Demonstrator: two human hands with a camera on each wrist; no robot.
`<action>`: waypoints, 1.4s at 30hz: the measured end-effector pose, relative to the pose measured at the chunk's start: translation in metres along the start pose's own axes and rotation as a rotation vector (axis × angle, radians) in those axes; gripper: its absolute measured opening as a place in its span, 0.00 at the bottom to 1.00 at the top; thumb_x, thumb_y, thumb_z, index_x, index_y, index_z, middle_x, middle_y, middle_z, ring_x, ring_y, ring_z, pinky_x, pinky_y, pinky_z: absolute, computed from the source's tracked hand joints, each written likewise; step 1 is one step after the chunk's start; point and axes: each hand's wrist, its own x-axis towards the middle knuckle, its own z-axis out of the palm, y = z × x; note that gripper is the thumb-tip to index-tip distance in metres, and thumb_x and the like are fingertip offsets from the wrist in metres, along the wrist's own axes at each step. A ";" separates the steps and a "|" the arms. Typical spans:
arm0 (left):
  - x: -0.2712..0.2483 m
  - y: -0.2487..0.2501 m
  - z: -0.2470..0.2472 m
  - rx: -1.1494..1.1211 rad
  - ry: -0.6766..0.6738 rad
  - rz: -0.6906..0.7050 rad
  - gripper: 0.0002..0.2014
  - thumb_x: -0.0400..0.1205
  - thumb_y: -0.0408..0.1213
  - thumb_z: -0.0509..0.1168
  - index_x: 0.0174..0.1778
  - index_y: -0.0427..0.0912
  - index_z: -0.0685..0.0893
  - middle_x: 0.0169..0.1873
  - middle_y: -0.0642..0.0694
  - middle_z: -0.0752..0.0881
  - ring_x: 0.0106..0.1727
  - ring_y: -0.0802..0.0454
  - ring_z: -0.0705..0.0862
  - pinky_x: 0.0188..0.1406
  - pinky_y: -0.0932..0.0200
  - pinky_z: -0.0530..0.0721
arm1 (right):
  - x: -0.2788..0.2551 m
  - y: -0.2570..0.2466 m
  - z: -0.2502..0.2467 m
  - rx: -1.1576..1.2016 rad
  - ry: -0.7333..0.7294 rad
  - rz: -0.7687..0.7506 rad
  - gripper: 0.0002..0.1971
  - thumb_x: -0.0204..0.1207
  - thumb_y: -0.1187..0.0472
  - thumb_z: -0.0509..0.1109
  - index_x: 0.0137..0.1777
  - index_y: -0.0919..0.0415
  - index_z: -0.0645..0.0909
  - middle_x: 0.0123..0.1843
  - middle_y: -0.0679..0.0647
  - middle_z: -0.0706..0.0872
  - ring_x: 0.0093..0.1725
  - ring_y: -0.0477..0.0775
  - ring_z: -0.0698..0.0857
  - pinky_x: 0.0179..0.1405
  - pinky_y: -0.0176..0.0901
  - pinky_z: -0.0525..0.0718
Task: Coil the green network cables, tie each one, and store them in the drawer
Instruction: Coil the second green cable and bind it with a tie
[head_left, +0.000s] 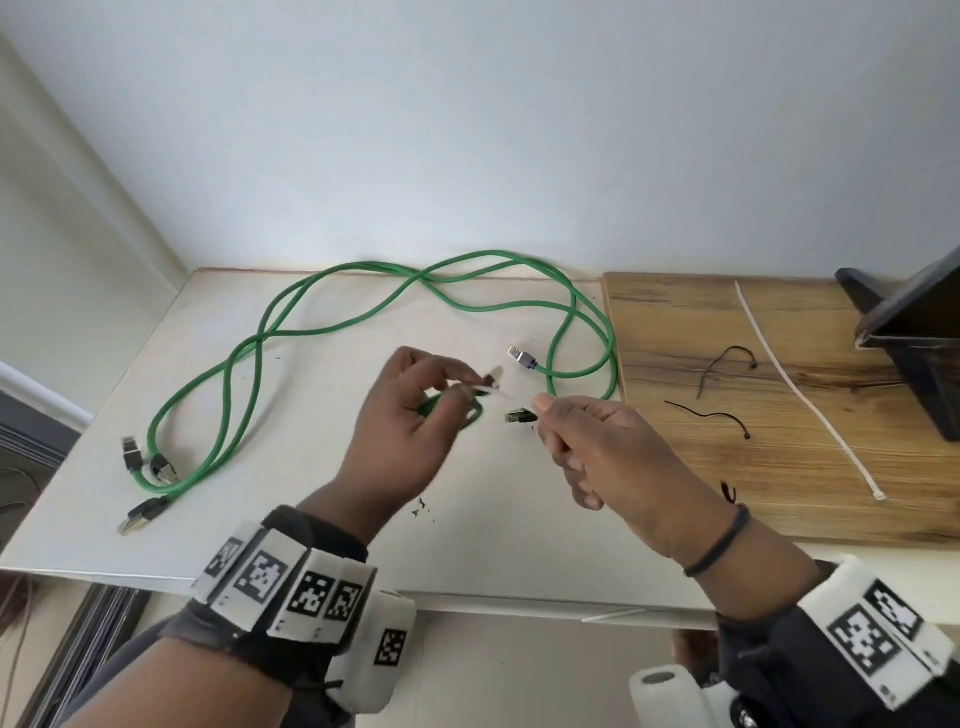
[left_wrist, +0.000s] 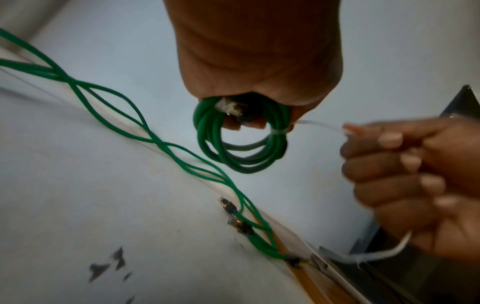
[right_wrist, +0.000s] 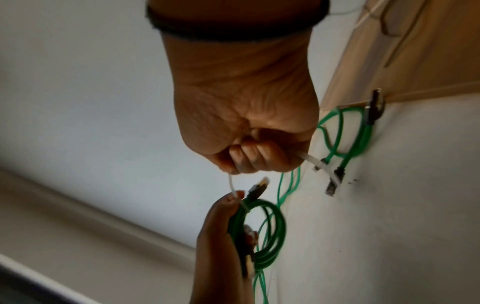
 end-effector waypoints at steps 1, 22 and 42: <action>0.004 0.001 -0.003 0.004 0.050 -0.029 0.09 0.79 0.31 0.65 0.43 0.49 0.87 0.44 0.47 0.79 0.43 0.67 0.81 0.38 0.80 0.74 | 0.004 0.005 -0.002 -0.010 0.004 0.008 0.20 0.83 0.52 0.61 0.30 0.59 0.75 0.23 0.50 0.65 0.20 0.48 0.62 0.21 0.39 0.63; 0.009 -0.063 -0.015 0.685 -0.070 -0.180 0.18 0.84 0.40 0.61 0.70 0.51 0.78 0.59 0.45 0.74 0.62 0.46 0.78 0.65 0.49 0.63 | 0.035 0.077 0.008 -0.271 0.189 0.067 0.11 0.77 0.66 0.66 0.38 0.51 0.85 0.36 0.47 0.86 0.34 0.52 0.84 0.40 0.49 0.86; 0.020 -0.052 -0.025 -0.078 -0.133 -0.586 0.27 0.75 0.23 0.58 0.71 0.45 0.71 0.47 0.48 0.79 0.41 0.52 0.78 0.41 0.60 0.79 | 0.139 0.020 -0.032 -1.305 0.296 -0.047 0.15 0.81 0.49 0.61 0.63 0.51 0.79 0.65 0.55 0.77 0.57 0.61 0.82 0.49 0.48 0.81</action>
